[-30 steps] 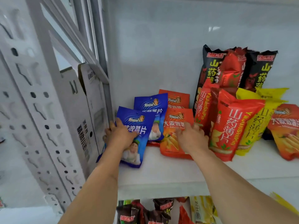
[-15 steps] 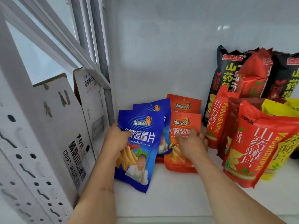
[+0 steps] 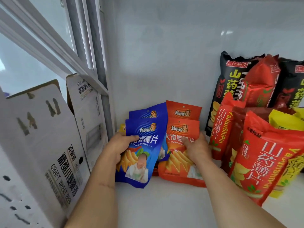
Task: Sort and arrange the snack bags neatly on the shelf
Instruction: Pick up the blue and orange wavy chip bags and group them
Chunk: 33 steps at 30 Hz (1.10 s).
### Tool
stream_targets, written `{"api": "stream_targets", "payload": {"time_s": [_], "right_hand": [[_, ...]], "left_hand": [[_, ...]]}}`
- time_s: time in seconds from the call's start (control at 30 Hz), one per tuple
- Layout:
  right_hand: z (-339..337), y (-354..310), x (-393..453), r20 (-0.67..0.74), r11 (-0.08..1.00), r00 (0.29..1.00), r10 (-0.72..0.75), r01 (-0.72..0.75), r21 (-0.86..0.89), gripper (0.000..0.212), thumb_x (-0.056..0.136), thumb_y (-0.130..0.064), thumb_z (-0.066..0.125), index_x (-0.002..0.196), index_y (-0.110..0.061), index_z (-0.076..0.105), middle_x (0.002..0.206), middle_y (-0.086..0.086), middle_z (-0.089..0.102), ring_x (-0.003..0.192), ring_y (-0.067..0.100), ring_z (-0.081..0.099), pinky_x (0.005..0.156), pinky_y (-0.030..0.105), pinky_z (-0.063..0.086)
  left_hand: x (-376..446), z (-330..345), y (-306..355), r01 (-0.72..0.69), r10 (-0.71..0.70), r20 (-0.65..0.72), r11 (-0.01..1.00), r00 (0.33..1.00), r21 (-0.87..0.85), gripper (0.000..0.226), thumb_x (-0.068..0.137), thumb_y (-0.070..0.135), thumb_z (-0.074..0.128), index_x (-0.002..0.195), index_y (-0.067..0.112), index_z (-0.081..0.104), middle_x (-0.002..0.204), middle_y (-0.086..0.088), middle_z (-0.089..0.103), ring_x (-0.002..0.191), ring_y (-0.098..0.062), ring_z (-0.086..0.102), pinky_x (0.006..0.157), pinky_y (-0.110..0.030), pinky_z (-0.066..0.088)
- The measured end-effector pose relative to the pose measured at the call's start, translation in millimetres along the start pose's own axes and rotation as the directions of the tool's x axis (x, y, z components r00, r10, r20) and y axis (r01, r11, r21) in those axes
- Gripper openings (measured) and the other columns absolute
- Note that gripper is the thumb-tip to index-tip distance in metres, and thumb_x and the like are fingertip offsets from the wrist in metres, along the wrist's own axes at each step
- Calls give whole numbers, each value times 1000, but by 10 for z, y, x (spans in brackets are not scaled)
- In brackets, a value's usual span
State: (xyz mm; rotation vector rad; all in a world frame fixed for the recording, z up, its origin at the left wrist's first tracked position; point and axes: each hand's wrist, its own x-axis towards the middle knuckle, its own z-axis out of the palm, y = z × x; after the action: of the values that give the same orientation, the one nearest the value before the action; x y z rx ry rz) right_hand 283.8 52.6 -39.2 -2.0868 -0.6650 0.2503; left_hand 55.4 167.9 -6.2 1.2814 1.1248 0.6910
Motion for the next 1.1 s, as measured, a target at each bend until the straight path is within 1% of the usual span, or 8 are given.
{"api": "stream_targets", "payload": {"time_s": [0.27, 0.37, 0.53, 0.63, 0.77, 0.9, 1.03, 1.1], "right_hand": [[49, -71, 101, 31, 995, 996, 78, -80, 66, 67, 85, -59, 56, 134, -14, 44, 123, 10, 63, 108, 36, 62, 93, 50, 52], [75, -47, 172, 55, 987, 989, 136, -140, 75, 71, 81, -62, 53, 132, -13, 42, 122, 11, 62, 108, 37, 61, 93, 52, 51], [37, -72, 195, 52, 974, 988, 148, -155, 168, 47, 93, -47, 55, 122, -10, 47, 104, 10, 67, 87, 33, 67, 82, 49, 58], [41, -32, 248, 37, 971, 988, 147, -152, 185, 51, 88, -52, 56, 118, -10, 51, 100, 9, 68, 82, 33, 68, 77, 48, 59], [25, -96, 283, 100, 958, 979, 179, -197, 211, 54, 87, -51, 57, 118, -8, 44, 104, 10, 66, 91, 35, 67, 84, 50, 57], [-59, -200, 209, 22, 969, 993, 114, -116, 217, 38, 93, -37, 58, 113, -5, 55, 95, 8, 71, 76, 27, 68, 69, 35, 57], [-131, -297, 50, -43, 988, 999, 15, -8, 153, 48, 96, -31, 60, 134, -8, 43, 108, 7, 63, 96, 30, 65, 75, 32, 48], [-165, -352, 6, 11, 975, 999, 42, -44, 218, 53, 95, -27, 63, 138, -3, 43, 108, 10, 65, 93, 30, 66, 76, 35, 50]], "left_hand": [[39, 25, -62, -30, 31, -10, 999, 999, 22, 44, 80, 29, 85, 114, 13, 62, 101, -11, 77, 85, -28, 77, 83, -51, 61], [38, 16, -65, -44, 44, -13, 999, 999, 22, 41, 80, 25, 85, 111, 13, 60, 100, -11, 77, 83, -28, 77, 79, -48, 63], [26, -9, -68, -27, 24, -35, 997, 999, -70, 27, 83, 14, 81, 101, 9, 62, 90, -15, 77, 78, -31, 75, 73, -45, 61], [7, -20, -59, -36, 27, -76, 992, 997, -125, 27, 85, 13, 80, 97, 13, 56, 94, -17, 75, 80, -32, 74, 68, -44, 61], [-12, -87, -58, -9, -6, -84, 984, 996, -180, 40, 84, 14, 81, 111, 10, 52, 98, -18, 74, 79, -31, 75, 58, -38, 59], [-32, -150, -79, 47, -51, -26, 987, 998, -155, 45, 82, 19, 82, 119, 6, 58, 96, -17, 77, 80, -32, 76, 61, -39, 60], [-69, -158, -72, 76, -73, 27, 984, 997, -163, 26, 87, 16, 76, 107, 5, 64, 89, -17, 78, 73, -30, 75, 56, -35, 58], [-70, -161, -74, 81, -77, 24, 978, 997, -191, 23, 89, 15, 74, 107, 6, 62, 91, -18, 77, 75, -30, 74, 56, -35, 57]]}}
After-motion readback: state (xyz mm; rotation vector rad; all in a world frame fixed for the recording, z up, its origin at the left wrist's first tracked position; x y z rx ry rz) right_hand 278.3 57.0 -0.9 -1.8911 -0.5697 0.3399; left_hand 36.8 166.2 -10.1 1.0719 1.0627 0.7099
